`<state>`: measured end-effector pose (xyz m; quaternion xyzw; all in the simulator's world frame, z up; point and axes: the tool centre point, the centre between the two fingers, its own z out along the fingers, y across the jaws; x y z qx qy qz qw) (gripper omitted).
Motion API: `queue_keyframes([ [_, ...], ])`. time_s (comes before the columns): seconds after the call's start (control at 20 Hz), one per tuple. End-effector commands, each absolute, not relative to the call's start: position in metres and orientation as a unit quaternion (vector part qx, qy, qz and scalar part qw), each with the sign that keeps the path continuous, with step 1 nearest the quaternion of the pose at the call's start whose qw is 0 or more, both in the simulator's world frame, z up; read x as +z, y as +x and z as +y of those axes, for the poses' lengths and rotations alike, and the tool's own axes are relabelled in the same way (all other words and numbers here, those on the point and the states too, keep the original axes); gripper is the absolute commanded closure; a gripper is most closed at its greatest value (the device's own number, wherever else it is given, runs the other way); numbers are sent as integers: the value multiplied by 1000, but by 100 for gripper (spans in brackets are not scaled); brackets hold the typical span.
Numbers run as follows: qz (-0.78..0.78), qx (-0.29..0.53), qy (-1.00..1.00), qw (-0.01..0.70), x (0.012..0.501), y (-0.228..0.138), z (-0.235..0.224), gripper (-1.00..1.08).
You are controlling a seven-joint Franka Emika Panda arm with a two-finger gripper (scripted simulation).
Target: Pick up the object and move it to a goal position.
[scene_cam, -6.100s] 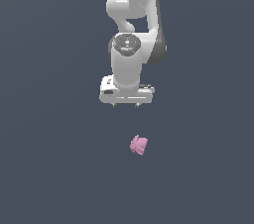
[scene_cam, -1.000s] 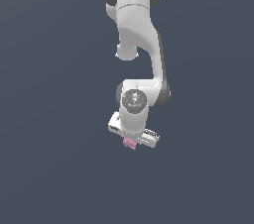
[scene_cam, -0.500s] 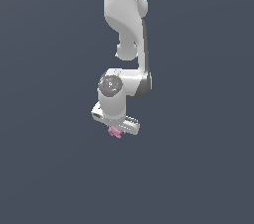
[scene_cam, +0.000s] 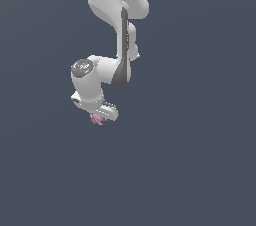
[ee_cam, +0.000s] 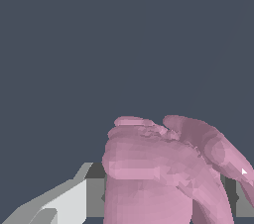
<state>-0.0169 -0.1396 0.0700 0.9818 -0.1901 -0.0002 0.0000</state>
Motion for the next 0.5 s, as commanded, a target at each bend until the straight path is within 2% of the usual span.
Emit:
queue_keyframes([
  [0.0,-190,0,982,0,74,-32,-161,108],
  [0.45,-190,0,982,0,83,-68,-219,108],
])
